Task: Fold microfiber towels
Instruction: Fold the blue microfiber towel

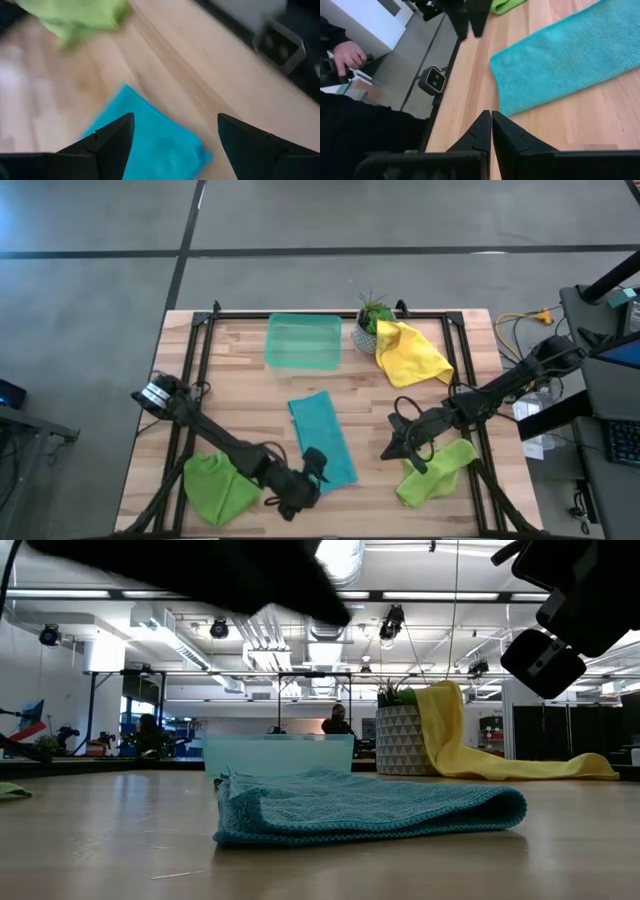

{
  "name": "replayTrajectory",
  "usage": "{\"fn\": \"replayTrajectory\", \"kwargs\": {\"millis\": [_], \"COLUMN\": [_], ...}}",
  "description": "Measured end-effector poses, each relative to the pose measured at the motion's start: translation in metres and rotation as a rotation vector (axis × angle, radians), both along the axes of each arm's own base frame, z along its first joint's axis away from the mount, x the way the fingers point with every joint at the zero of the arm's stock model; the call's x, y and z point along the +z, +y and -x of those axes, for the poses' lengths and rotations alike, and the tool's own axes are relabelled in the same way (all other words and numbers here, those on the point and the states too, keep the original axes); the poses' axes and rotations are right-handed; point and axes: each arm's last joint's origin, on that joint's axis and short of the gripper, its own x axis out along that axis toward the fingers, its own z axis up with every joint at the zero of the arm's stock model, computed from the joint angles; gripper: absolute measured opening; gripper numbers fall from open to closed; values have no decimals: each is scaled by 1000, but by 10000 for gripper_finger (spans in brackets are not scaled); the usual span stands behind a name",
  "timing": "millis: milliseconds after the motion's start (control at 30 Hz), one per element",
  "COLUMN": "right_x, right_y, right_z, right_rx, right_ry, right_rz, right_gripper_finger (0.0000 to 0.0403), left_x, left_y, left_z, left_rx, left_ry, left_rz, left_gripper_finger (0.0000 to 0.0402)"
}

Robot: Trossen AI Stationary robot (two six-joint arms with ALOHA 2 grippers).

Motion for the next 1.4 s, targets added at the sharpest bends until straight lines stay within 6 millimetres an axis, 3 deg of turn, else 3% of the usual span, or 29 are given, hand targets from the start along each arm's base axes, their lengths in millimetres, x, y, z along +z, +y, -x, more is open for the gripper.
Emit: {"fn": "replayTrajectory", "kwargs": {"millis": [133, 333, 733, 867, 1200, 1400], "right_x": [0, 0, 1, 1, 1, 2], "right_y": [0, 0, 0, 0, 0, 0], "right_z": [0, 0, 0, 0, 0, 1], "right_rx": [0, -2, -5, -4, -11, -19], "right_ry": [0, 0, 0, 0, 5, 11], "right_rz": [0, -3, -10, -10, -23, -39], "right_gripper_finger": [9, 9, 9, 9, 9, 9], "left_x": [-13, -16, -32, -32, -60, -63], "left_y": [-4, -4, 0, 3, 3, 5], "left_z": [0, 0, 8, 6, -13, -15], "left_rx": [-10, 2, 35, 33, 96, 150], "left_ry": [80, 86, 195, 203, 285, 304], "left_rz": [-51, -44, 55, 73, 153, 181], "left_gripper_finger": [270, 270, 270, 270, 269, 229]}}
